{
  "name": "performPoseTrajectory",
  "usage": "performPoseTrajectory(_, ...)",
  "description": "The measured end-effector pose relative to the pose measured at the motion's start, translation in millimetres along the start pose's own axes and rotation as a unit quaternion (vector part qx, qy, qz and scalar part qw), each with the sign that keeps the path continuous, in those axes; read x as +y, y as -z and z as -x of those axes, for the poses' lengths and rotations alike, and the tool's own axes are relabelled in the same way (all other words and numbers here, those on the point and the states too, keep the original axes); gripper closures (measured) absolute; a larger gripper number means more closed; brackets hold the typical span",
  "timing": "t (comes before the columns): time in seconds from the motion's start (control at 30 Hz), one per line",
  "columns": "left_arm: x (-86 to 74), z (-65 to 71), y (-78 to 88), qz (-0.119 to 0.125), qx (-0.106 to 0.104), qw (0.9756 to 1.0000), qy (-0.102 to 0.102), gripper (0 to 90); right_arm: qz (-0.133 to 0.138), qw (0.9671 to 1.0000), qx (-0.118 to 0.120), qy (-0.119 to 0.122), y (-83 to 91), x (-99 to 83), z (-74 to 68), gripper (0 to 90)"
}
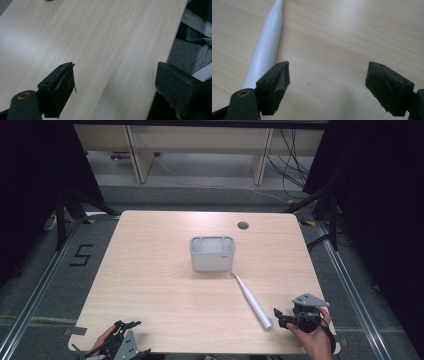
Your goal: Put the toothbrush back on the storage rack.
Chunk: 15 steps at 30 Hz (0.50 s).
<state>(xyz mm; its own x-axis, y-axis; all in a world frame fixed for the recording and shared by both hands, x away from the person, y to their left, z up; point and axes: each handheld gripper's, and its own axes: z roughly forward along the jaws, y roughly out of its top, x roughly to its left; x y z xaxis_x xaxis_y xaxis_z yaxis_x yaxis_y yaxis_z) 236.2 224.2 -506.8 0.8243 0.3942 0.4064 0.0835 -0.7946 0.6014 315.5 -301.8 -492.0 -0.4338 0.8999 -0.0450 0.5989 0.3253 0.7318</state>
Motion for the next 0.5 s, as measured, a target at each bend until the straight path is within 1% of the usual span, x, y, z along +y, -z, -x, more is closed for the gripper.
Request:
performPoseTrajectory(0.07, 0.0, 0.1, -0.4, 0.001, 0.002, 1.0000, 0.001, 15.3, 0.002, 1.0000, 0.003, 0.007, -0.8, -0.1, 0.7, 20.4)
performPoseTrajectory(0.1, 0.2, 0.4, -0.6, 0.001, 0.001, 1.0000, 0.001, 15.3, -0.004, 1.0000, -0.003, -0.003, 0.2, 0.1, -1.0, 20.5)
performPoseTrajectory(0.13, -0.2, 1.0, -1.6, 0.007, 0.004, 1.0000, 0.003, 15.3, -0.008, 1.0000, -0.002, -0.005, 0.0, 0.8, -1.6, 20.7)
performPoseTrajectory(0.17, -0.2, 1.0, -1.6, 0.007, 0.004, 1.0000, 0.003, 15.3, -0.008, 1.0000, -0.002, -0.005, 0.0, 0.8, -1.6, 20.7)
performPoseTrajectory(0.2, -0.5, 1.1, -1.8, 0.006, 0.002, 1.0000, 0.002, 15.3, -0.006, 0.9998, 0.014, 0.012, -1.3, 2.3, 1.3, 22.0)
performPoseTrajectory(0.23, -0.5, 1.0, -1.4, 0.004, 0.002, 1.0000, 0.002, 15.3, -0.015, 0.9998, 0.011, 0.002, 0.5, 3.5, 0.3, 22.3)
performPoseTrajectory(0.27, -0.5, 0.9, -1.5, 0.004, 0.004, 1.0000, 0.003, 15.3, -0.020, 0.9996, 0.020, -0.008, 0.2, 4.1, -1.6, 22.5)
performPoseTrajectory(0.3, -0.5, 0.9, -1.5, 0.004, 0.004, 1.0000, 0.003, 15.3, -0.012, 0.9998, 0.016, 0.003, -0.2, 4.8, -0.5, 22.9)
performPoseTrajectory(0.33, -0.2, 0.3, -0.7, 0.001, 0.002, 1.0000, 0.001, 15.3, -0.011, 0.9999, 0.008, -0.005, 0.0, 5.0, -3.5, 23.5)
performPoseTrajectory(0.37, -0.2, 0.3, -0.7, 0.001, 0.002, 1.0000, 0.001, 15.3, -0.011, 0.9999, 0.008, -0.005, 0.0, 5.0, -3.5, 23.5)
performPoseTrajectory(0.43, -0.7, 0.6, -1.8, 0.006, 0.005, 1.0000, 0.003, 15.3, -0.008, 0.9998, 0.015, 0.014, -0.7, 8.5, -2.3, 25.2)
performPoseTrajectory(0.47, -0.5, 0.4, -1.8, 0.003, 0.004, 1.0000, 0.002, 15.3, -0.015, 0.9997, 0.017, 0.002, 0.2, 10.0, -5.9, 25.9)
performPoseTrajectory(0.5, -0.7, 1.4, -2.3, 0.003, 0.009, 1.0000, 0.002, 15.3, -0.018, 0.9996, 0.018, 0.014, 1.9, 12.9, -5.1, 27.2)
